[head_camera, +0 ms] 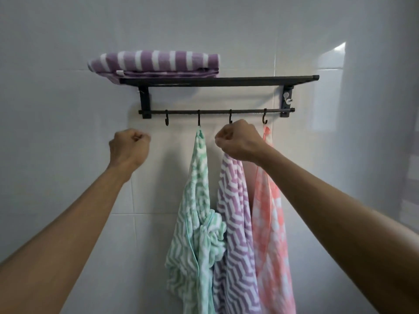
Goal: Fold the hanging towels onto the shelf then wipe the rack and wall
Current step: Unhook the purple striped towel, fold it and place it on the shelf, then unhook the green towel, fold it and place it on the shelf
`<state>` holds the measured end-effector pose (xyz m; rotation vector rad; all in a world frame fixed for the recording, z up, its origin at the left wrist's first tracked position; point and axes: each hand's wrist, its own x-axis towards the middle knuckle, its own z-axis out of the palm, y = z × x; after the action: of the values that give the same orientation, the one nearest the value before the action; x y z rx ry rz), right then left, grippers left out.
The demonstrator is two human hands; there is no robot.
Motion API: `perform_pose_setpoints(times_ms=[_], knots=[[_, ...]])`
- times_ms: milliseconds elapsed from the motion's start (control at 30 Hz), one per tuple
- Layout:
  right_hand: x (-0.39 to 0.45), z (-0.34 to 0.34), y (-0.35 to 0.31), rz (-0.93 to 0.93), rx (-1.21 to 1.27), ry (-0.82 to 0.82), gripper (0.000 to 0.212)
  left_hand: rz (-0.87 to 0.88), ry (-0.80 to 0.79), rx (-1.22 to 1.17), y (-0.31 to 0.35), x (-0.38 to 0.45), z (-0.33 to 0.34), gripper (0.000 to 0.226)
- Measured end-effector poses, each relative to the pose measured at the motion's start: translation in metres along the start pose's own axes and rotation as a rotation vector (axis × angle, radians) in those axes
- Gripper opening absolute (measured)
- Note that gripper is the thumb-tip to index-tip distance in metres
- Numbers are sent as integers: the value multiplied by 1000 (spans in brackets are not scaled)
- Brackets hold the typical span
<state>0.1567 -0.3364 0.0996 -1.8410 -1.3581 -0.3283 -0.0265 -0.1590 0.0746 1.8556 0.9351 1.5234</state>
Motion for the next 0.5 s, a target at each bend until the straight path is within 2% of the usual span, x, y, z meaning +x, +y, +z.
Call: perform_pose_setpoints(times_ms=[167,333,433,500], knots=[[-7,31,37,108,75,-86,23,-109,-143,0,-44,-17,30,14],[10,69,65,259,193,-86,15,-95,-317,23,-73,-15,68,11],[36,88,73,330,247,-84,12,-78,-363,44,-85,0,96,10],[52,98,76,355,272,-80,11,-75,-420,76,-91,8,113,17]])
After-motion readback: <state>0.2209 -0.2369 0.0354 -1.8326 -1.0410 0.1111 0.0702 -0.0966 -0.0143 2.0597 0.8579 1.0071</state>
